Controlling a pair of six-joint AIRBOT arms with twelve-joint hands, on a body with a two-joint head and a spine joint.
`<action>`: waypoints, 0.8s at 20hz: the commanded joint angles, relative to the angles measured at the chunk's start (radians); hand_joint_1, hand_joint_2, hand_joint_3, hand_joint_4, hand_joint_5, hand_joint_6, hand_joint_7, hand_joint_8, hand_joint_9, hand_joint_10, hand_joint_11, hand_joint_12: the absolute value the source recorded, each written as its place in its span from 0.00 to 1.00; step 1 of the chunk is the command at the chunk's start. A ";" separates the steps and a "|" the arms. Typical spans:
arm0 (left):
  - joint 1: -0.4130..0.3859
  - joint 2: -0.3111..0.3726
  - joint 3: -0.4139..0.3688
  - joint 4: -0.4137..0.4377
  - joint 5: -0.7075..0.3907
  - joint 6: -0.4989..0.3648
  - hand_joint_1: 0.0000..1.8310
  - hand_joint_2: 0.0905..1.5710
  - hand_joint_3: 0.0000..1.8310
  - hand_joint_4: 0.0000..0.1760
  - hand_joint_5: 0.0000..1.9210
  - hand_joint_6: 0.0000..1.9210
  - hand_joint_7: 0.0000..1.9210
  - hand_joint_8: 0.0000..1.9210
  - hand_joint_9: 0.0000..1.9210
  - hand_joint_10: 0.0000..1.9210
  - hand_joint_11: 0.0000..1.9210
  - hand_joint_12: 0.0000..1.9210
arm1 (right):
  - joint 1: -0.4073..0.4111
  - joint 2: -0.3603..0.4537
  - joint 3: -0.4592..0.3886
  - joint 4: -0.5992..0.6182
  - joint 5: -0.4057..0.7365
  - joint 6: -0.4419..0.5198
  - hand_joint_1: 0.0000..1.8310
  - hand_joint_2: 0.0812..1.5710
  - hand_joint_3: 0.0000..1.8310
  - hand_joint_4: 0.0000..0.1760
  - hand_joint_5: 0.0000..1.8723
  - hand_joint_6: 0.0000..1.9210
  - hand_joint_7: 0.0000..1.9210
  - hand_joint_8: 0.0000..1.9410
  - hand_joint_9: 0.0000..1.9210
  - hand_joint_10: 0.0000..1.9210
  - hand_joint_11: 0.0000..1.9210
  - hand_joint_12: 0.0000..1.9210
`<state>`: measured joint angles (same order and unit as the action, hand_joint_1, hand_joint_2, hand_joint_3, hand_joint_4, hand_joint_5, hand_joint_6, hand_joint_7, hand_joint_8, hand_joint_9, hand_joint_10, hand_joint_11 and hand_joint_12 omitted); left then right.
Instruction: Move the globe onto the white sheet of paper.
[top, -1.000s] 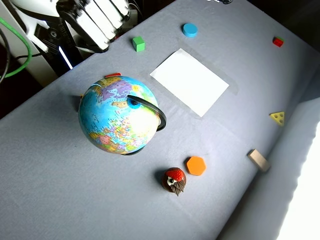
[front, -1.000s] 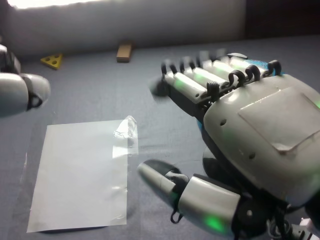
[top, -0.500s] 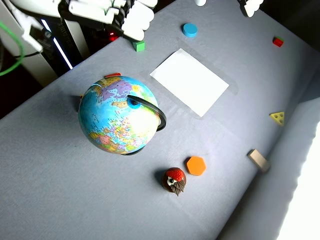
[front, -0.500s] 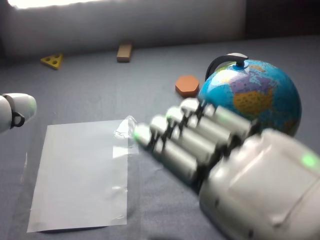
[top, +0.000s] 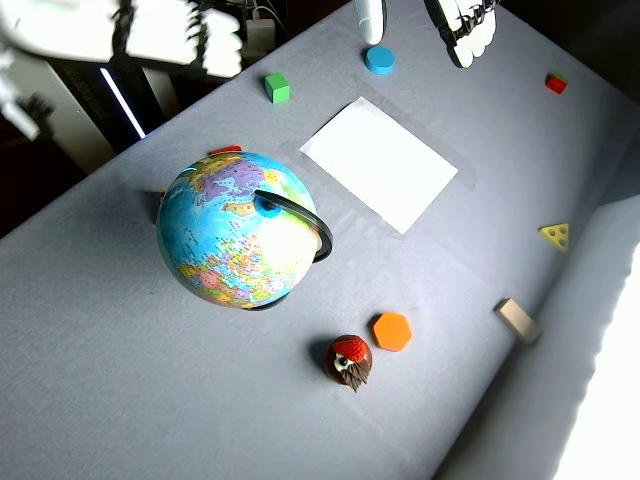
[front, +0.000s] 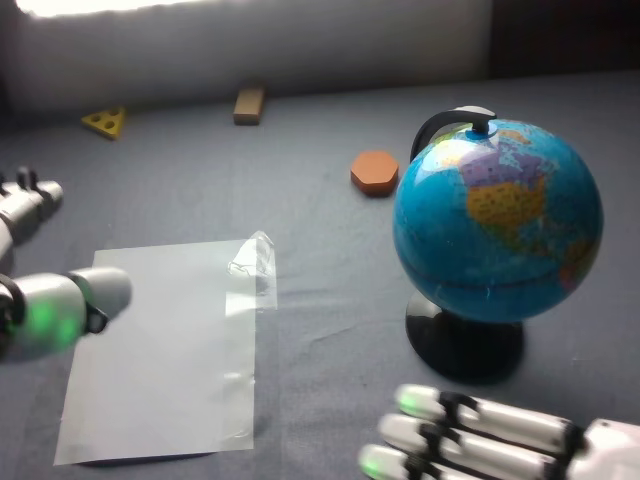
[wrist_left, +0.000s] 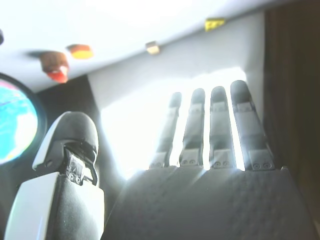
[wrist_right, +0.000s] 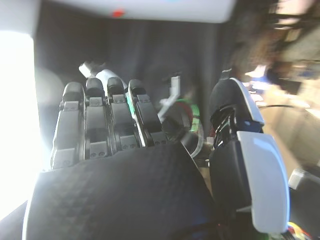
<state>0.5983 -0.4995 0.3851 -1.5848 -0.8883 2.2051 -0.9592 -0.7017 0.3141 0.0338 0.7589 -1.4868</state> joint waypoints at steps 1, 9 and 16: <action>0.021 -0.016 0.003 0.103 -0.048 -0.055 0.00 0.75 0.00 0.11 0.02 0.00 0.02 0.00 0.01 0.00 0.00 0.19 | -0.024 0.011 0.014 -0.106 0.149 0.068 0.00 0.75 0.00 0.00 0.00 0.00 0.00 0.00 0.00 0.01 0.00 0.00; 0.322 -0.192 -0.016 0.382 -0.248 -0.441 0.00 0.74 0.00 0.05 0.02 0.00 0.03 0.00 0.03 0.00 0.00 0.15 | -0.280 0.034 0.238 -0.186 0.367 0.324 0.00 0.73 0.00 0.00 0.00 0.00 0.00 0.00 0.00 0.00 0.00 0.00; 0.547 -0.293 0.004 0.584 -0.360 -0.623 0.00 0.74 0.00 0.00 0.01 0.00 0.01 0.00 0.00 0.00 0.00 0.08 | -0.382 -0.001 0.399 -0.148 0.405 0.359 0.00 0.72 0.00 0.00 0.00 0.00 0.00 0.00 0.00 0.00 0.00 0.00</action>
<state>1.1599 -0.7937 0.3882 -1.0470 -1.1542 1.5852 -1.3457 -0.7063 0.7227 -0.1207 1.0451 -1.1320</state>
